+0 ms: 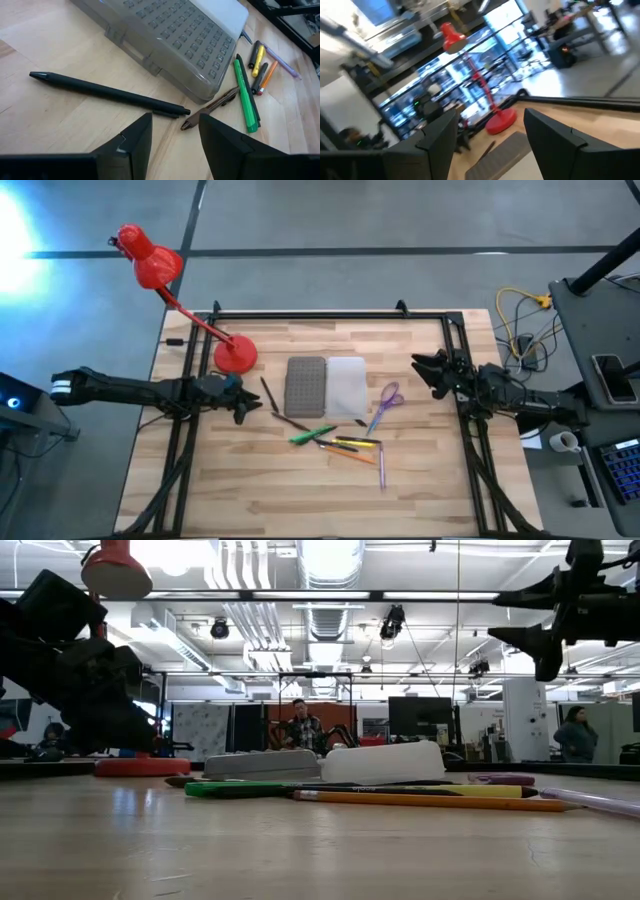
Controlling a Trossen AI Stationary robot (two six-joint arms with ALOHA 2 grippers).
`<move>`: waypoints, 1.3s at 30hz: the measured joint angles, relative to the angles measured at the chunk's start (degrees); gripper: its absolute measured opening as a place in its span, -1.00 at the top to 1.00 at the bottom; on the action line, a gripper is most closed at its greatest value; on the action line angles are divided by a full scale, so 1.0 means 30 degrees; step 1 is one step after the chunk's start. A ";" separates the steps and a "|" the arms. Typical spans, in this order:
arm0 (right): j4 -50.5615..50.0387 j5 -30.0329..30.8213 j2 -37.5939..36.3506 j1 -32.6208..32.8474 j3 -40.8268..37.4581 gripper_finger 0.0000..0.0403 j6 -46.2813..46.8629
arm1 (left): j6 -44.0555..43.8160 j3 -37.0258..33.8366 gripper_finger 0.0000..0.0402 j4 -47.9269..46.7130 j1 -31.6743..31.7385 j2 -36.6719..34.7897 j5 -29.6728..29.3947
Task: Pick & place school supplies into a supply box
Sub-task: Prepare the supply box to put school supplies into it
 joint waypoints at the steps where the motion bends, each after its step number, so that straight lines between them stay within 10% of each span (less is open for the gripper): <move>1: -0.0020 0.0223 0.0134 0.0000 0.0000 -0.09 0.0386 | 0.0000 -0.0007 0.27 0.0007 0.0000 0.0000 -0.0007; 12: -0.0064 -0.1638 0.3447 0.0007 0.0000 -0.09 1.3839 | -0.0007 -0.0004 0.27 0.0004 0.0000 -0.0002 -0.0007; 21: 0.0483 0.3945 0.7800 0.0000 0.0000 -0.09 1.3194 | -0.3146 -0.0021 0.27 0.0479 -0.0022 0.0000 0.0230; 26: 0.0512 0.2570 0.9779 0.0022 0.0000 -0.09 1.6296 | -1.1521 -0.0021 0.27 0.3288 0.0044 0.0110 -0.0992; 34: -0.0873 0.0762 1.3604 0.0248 0.2134 -0.09 1.8304 | -1.2368 -0.0021 0.27 0.7287 0.0051 0.0197 -0.3737; 39: -0.4823 0.0688 1.6422 0.0196 0.5409 -0.09 1.4316 | -1.2090 0.0376 0.27 0.7772 0.0066 0.0322 -0.6286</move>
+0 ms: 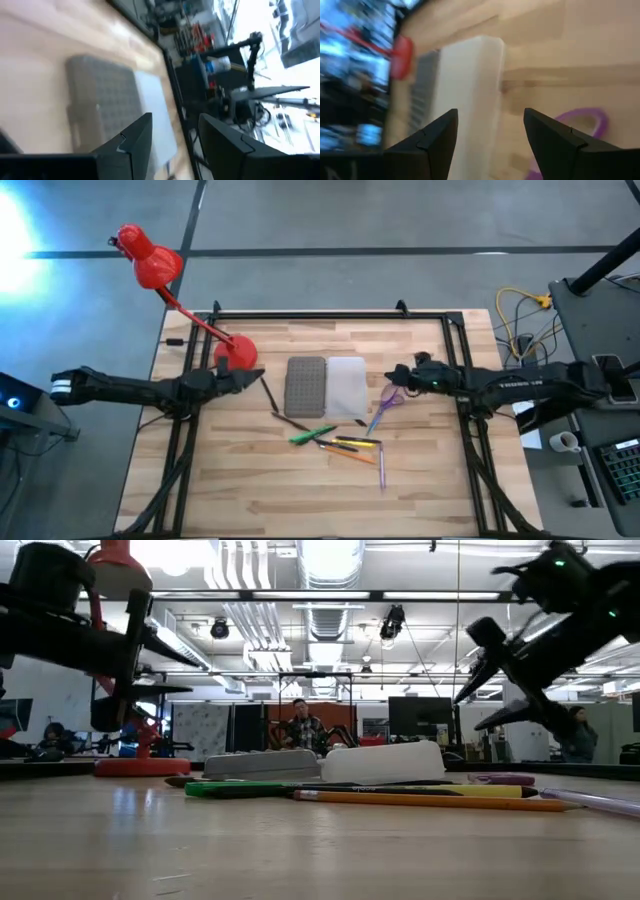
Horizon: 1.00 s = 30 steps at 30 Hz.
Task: Pick & place school supplies into a supply box
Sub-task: Prepare the supply box to put school supplies into it
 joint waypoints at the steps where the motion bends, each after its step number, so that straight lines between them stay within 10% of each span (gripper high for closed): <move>1: -0.1127 0.0000 0.0481 0.0001 0.0701 -0.09 -0.0827 | 0.0437 0.0158 0.27 0.0134 0.0000 0.0151 -0.0451; 12: -0.7977 -0.3633 0.4548 -0.1699 0.4001 -0.09 -0.7917 | 0.8130 0.5438 0.27 -0.0431 0.0007 0.5056 0.1299; 18: -0.7898 -0.3691 0.5673 -0.1697 0.5066 -0.09 -0.9694 | 1.0862 1.1515 0.27 -0.9201 0.1066 1.0153 0.5486; 30: -0.7488 -0.4122 1.1317 -0.1890 0.8100 -0.09 -1.2602 | 1.5225 1.9239 0.27 -1.9173 0.1596 1.7597 0.5664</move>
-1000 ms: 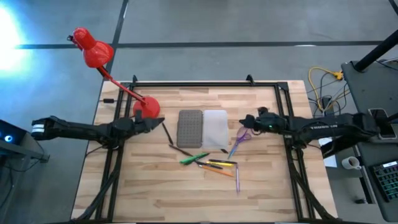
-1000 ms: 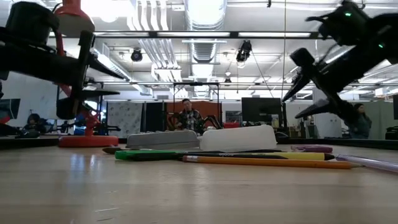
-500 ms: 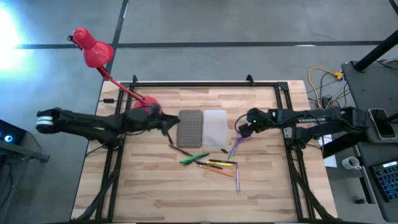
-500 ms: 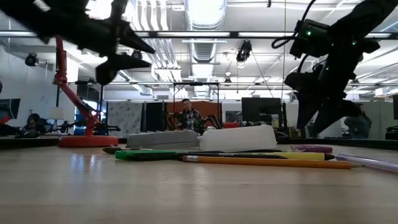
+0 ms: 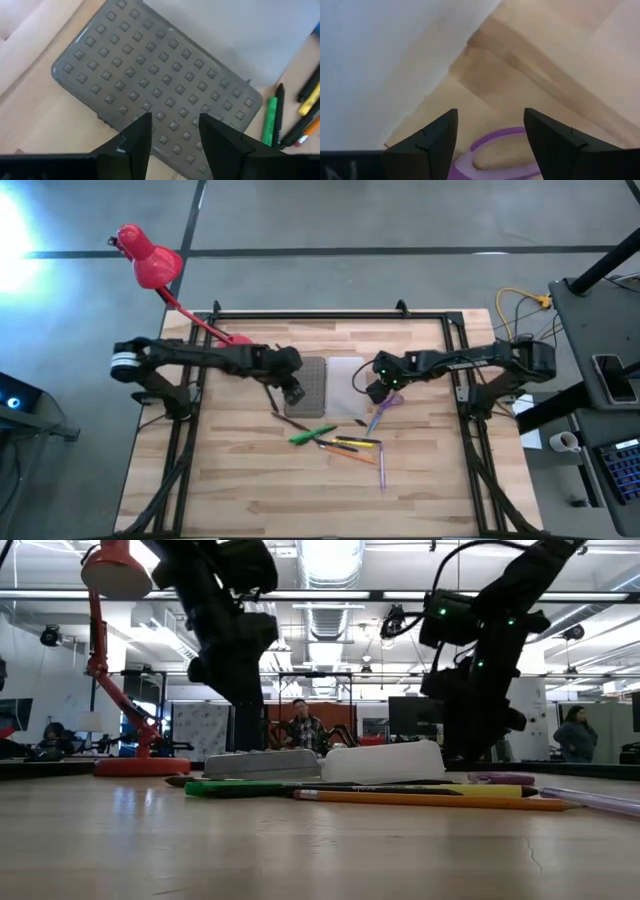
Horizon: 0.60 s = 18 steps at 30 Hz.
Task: Pick & place school supplies into a supply box
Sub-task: Prepare the supply box to put school supplies into it
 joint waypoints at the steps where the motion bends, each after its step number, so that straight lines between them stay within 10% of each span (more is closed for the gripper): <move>1: 0.0045 -0.0240 0.0222 -0.0024 0.0031 -0.09 0.0170 | 0.0068 0.0260 0.27 -0.0001 0.0000 0.0083 0.0002; 9: 0.1367 -0.1009 -0.0307 -0.1388 0.0071 -0.09 0.1198 | 0.1582 0.1899 0.27 0.0331 -0.0379 0.0128 0.0142; 18: -0.1151 -0.3793 -0.2472 0.0630 0.0545 -0.09 0.0776 | 0.3308 0.2955 0.27 0.3262 0.4520 0.0874 0.1862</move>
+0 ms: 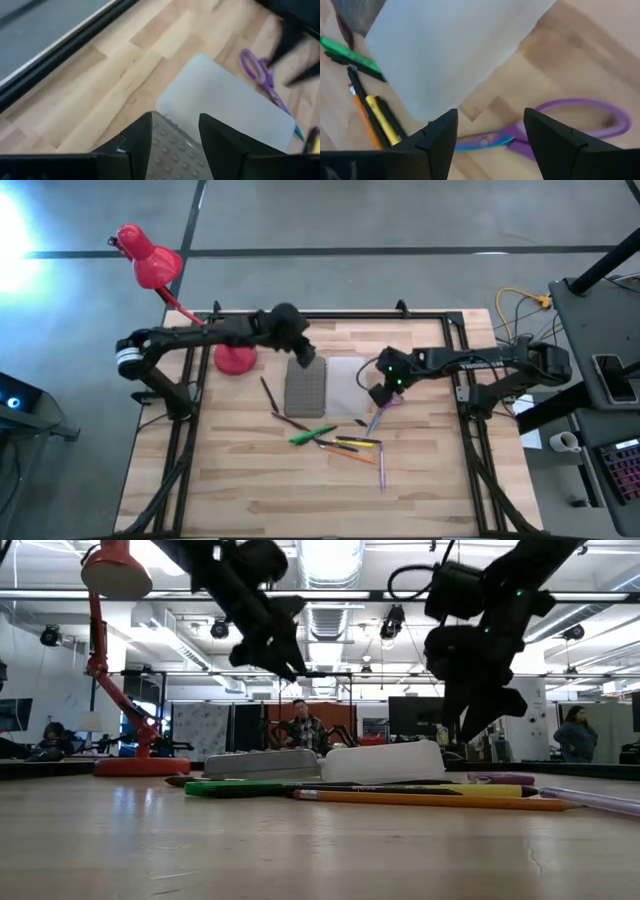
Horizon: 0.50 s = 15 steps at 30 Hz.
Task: Pick & place school supplies into a supply box
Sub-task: Prepare the supply box to put school supplies into it
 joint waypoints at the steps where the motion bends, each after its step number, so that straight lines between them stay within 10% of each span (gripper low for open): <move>1: -0.0016 0.0455 -0.0006 0.0301 -0.0030 -0.09 0.0471 | -0.0002 0.0258 0.27 -0.0162 0.0354 0.0378 0.0708; 7: 0.1065 0.3106 0.0568 -0.1086 -0.0533 -0.09 0.2919 | 0.0019 0.1763 0.27 -0.0901 -0.0648 0.1807 0.2977; 15: 0.4313 0.0941 0.1887 -0.6512 -0.0475 -0.09 0.1845 | -0.0024 0.1509 0.27 -0.0948 -0.4171 0.1826 0.2389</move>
